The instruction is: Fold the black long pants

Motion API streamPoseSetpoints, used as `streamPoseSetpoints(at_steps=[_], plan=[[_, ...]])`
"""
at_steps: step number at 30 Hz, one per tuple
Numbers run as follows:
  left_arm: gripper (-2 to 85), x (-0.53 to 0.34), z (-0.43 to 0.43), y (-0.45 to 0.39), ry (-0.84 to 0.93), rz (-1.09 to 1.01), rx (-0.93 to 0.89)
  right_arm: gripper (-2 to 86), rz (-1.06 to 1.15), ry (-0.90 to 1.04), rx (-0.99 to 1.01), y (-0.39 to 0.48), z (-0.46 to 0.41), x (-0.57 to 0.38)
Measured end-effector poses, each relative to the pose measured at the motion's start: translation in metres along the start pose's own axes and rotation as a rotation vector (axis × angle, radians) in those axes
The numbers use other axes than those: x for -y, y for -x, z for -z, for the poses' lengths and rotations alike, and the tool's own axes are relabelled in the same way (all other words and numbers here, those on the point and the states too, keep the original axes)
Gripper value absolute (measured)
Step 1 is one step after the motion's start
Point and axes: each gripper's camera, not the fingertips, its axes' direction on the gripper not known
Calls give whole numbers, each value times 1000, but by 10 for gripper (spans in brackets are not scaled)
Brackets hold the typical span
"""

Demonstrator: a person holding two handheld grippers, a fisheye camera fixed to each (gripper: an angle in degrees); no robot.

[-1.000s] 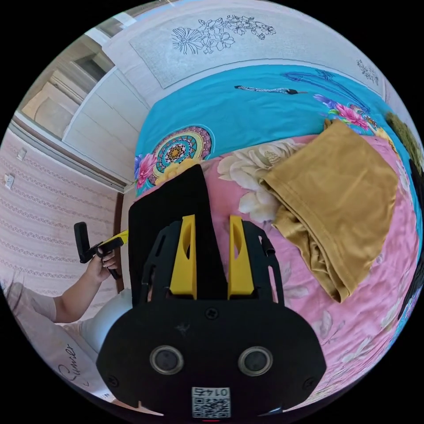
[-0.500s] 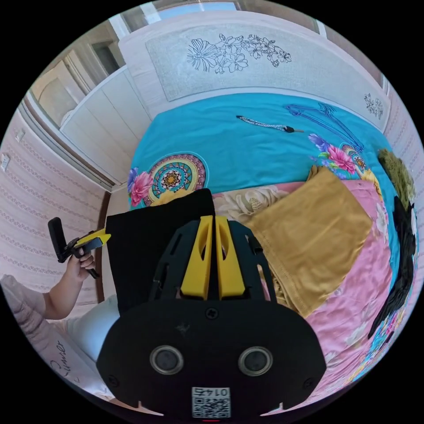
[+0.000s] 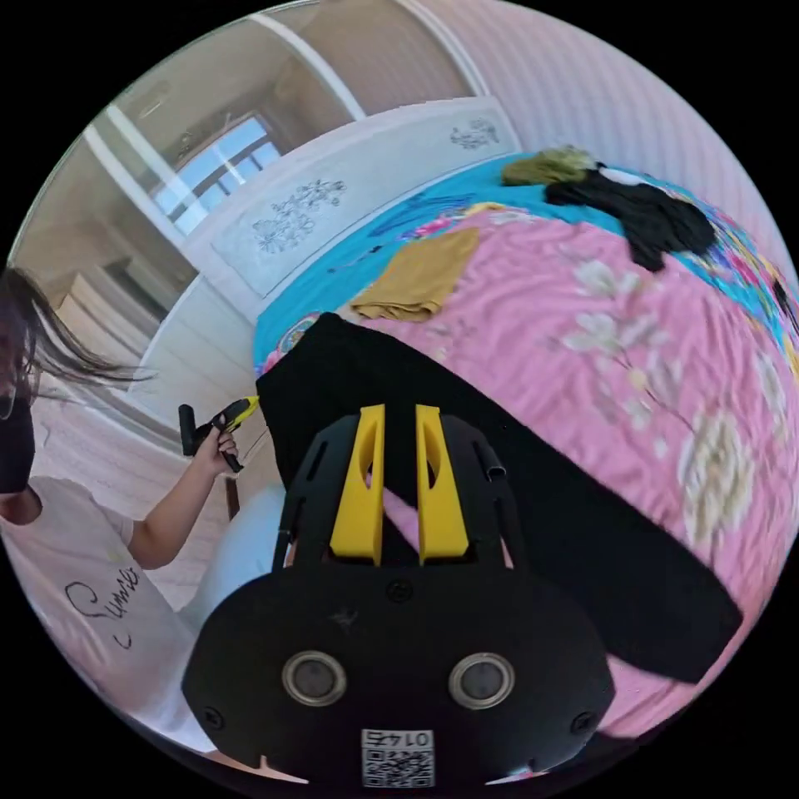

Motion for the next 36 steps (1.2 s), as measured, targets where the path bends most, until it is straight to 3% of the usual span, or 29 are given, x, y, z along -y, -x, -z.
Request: streamPoseSetpoints(at_steps=[8, 13, 20, 26, 32, 36], plan=[[47, 39, -29, -14, 154, -34, 42, 72, -880, -210, -326, -99, 208, -364], [37, 62, -33, -38, 229, -123, 119, 92, -1137, -381, -378, -115, 254, -489], [35, 90, -32, -66, 248, -157, 123, 101, -1182, -543, -317, -157, 277, -565], [33, 108, -31, -78, 222, -167, 71, 27, -1101, -435, -205, -182, 283, -582], [27, 137, -29, -87, 173, -183, -35, 8, -1036, -491, -128, -198, 334, -601], [25, 170, -47, -112, 171, -232, -70, 6, -965, -419, -163, -226, 365, -576]])
